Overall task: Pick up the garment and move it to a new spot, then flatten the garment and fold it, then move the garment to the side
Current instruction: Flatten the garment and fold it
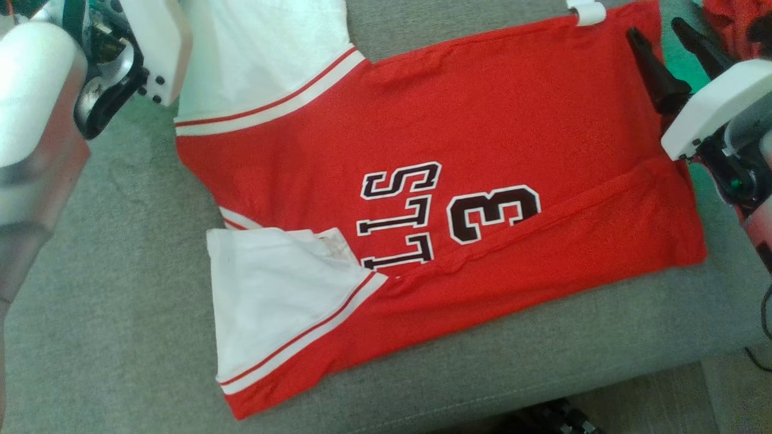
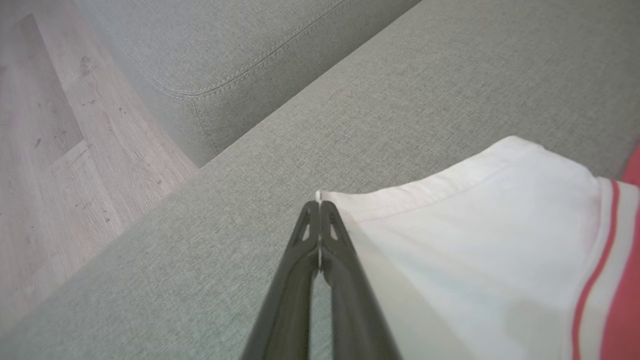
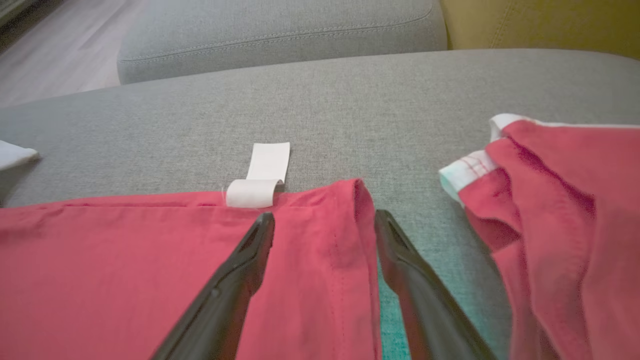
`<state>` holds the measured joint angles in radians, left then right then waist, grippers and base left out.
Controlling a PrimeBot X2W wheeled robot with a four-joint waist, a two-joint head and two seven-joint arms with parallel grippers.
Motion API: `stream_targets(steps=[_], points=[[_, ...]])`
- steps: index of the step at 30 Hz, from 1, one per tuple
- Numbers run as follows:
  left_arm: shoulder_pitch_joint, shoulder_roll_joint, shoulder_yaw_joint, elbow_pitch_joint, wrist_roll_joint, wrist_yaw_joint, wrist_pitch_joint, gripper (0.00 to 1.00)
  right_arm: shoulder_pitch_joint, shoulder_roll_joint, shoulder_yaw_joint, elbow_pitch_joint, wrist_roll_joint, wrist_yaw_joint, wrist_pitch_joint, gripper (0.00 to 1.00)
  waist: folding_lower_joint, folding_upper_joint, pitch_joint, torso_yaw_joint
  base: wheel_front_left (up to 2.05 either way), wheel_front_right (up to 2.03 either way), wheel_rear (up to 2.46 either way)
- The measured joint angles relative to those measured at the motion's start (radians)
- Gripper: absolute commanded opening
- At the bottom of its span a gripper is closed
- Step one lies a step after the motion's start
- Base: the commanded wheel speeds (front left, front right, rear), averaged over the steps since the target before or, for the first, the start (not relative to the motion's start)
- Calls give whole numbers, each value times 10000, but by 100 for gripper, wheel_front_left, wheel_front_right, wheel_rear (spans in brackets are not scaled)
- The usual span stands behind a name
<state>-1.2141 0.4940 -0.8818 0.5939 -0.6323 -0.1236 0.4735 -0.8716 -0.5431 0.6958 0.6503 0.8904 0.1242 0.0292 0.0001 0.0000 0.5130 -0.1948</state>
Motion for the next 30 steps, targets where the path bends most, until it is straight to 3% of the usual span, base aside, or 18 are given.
stream_targets(steps=[6, 8, 9, 13, 23, 30], points=[[-407, -136, -182, -8, -2, -10, -86, 0, -590, -19, 780, 694, 522, 0, -190, 91, 0, 0, 152, 280, 0, 0, 0], [-509, -203, -230, -10, -2, -12, -88, 0, -752, -29, 1001, 802, 732, 0, -314, 67, 0, 0, 213, 359, 0, 0, 0], [-539, -222, -234, -12, -2, -12, -92, 0, -838, -29, 1120, 844, 825, 0, -349, 47, 0, 0, 238, 392, 0, 0, 0], [-568, -238, -305, -12, 0, -15, -343, 0, -1182, -73, 1515, 1091, 972, 0, -815, 0, 0, 0, 308, 504, 0, 0, 0], [-1135, -194, -464, 88, 635, -67, -1946, 0, -2069, -456, 2067, 1392, 1611, 0, -1871, 0, -1, 0, 269, 698, 0, 0, 0], [-1400, -188, -410, 136, 779, -31, -3030, 0, -2477, -1191, 2336, 1032, 2082, 0, -2288, 0, 0, 0, 93, 876, 0, 0, 0]])
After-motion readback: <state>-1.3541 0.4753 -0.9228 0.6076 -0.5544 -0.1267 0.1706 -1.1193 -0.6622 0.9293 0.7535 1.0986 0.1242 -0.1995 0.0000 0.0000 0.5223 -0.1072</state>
